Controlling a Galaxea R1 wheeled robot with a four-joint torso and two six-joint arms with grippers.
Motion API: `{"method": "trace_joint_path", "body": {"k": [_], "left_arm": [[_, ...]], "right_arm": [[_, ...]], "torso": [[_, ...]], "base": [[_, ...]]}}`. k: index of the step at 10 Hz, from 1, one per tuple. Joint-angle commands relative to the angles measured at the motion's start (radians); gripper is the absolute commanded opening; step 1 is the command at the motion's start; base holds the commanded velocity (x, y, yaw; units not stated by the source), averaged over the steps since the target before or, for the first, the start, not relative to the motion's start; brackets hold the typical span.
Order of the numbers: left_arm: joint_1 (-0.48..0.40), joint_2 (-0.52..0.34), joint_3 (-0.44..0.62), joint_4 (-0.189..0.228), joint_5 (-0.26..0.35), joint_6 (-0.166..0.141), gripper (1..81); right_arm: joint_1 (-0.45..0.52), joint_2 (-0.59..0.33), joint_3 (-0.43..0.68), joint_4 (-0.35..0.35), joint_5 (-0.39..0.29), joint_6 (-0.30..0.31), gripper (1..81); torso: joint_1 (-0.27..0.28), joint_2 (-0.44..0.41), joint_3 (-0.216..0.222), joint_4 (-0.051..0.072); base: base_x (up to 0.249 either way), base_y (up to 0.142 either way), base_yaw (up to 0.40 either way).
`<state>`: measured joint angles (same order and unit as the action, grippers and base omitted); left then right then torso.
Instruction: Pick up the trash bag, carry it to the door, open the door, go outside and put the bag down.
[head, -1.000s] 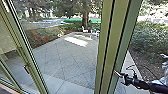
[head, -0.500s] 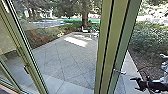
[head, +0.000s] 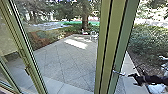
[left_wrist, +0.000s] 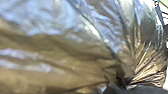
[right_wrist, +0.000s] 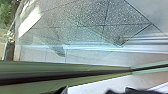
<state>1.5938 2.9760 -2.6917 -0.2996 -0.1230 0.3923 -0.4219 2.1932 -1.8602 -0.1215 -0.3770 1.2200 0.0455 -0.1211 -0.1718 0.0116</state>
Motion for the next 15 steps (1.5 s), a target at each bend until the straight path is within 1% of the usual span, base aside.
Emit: {"method": "trace_joint_path", "body": {"k": [1, 2, 3, 4, 5, 6, 7, 8, 9, 11, 13, 15], "left_arm": [[-0.021, 0.002, 0.001, -0.001, 0.068, 0.005, 1.0], [-0.021, 0.002, 0.001, -0.003, 0.068, 0.005, 1.0], [-0.021, 0.005, 0.001, -0.001, 0.068, 0.005, 1.0], [-0.022, 0.006, 0.001, -0.001, 0.066, 0.005, 1.0], [-0.024, 0.008, 0.001, -0.001, 0.066, 0.005, 1.0], [-0.025, 0.009, 0.001, -0.001, 0.066, 0.005, 1.0], [-0.027, 0.012, 0.001, -0.001, 0.066, 0.005, 1.0], [-0.028, 0.017, 0.001, -0.001, 0.066, 0.005, 1.0], [-0.028, 0.022, 0.001, -0.001, 0.066, 0.005, 1.0], [-0.030, 0.028, 0.001, -0.001, 0.066, 0.005, 1.0], [-0.033, 0.031, 0.001, -0.003, 0.066, 0.003, 1.0], [-0.033, 0.032, 0.001, -0.003, 0.066, 0.000, 1.0]], "right_arm": [[0.293, -0.014, -0.046, -0.296, -0.209, 0.005, 81.1], [0.311, -0.010, -0.042, -0.349, -0.270, -0.039, 81.1], [0.324, -0.011, -0.031, -0.365, -0.305, -0.106, 81.1], [0.338, -0.008, -0.022, -0.372, -0.330, -0.192, 81.1], [0.353, -0.007, -0.016, -0.399, -0.362, -0.244, 81.1], [0.367, -0.005, -0.014, -0.438, -0.404, -0.261, 81.1], [0.376, -0.004, -0.010, -0.501, -0.442, -0.266, 81.1], [0.387, -0.013, 0.012, -0.547, -0.485, -0.280, 81.1], [0.398, -0.020, 0.020, -0.569, -0.496, -0.292, 81.1], [0.404, -0.039, 0.038, -0.638, -0.519, -0.332, 81.1], [0.390, -0.047, 0.056, -0.791, -0.522, -0.333, 81.1], [0.387, -0.073, 0.087, -0.984, -0.519, -0.332, 81.1]], "torso": [[0.000, 0.000, 0.000, 0.000], [0.000, 0.000, 0.000, 0.000], [0.000, 0.000, 0.000, 0.000], [0.000, 0.000, 0.000, 0.000], [0.000, 0.000, 0.000, 0.000], [0.000, 0.000, 0.000, 0.000], [0.000, 0.000, 0.000, 0.000], [0.000, 0.000, 0.000, 0.000], [0.000, 0.000, 0.000, 0.000], [0.000, 0.000, 0.000, 0.000], [0.000, 0.000, 0.000, 0.000], [0.000, 0.000, 0.000, 0.000]], "base": [[0.000, 0.000, 0.000], [0.000, 0.000, 0.000], [0.000, 0.000, 0.000], [0.000, 0.000, 0.000], [0.000, 0.000, 0.000], [0.000, 0.000, 0.000], [0.000, 0.000, 0.000], [0.000, 0.000, 0.000], [0.000, 0.000, 0.000], [0.000, 0.000, 0.000], [0.000, 0.000, 0.000], [0.000, 0.000, 0.000]]}}
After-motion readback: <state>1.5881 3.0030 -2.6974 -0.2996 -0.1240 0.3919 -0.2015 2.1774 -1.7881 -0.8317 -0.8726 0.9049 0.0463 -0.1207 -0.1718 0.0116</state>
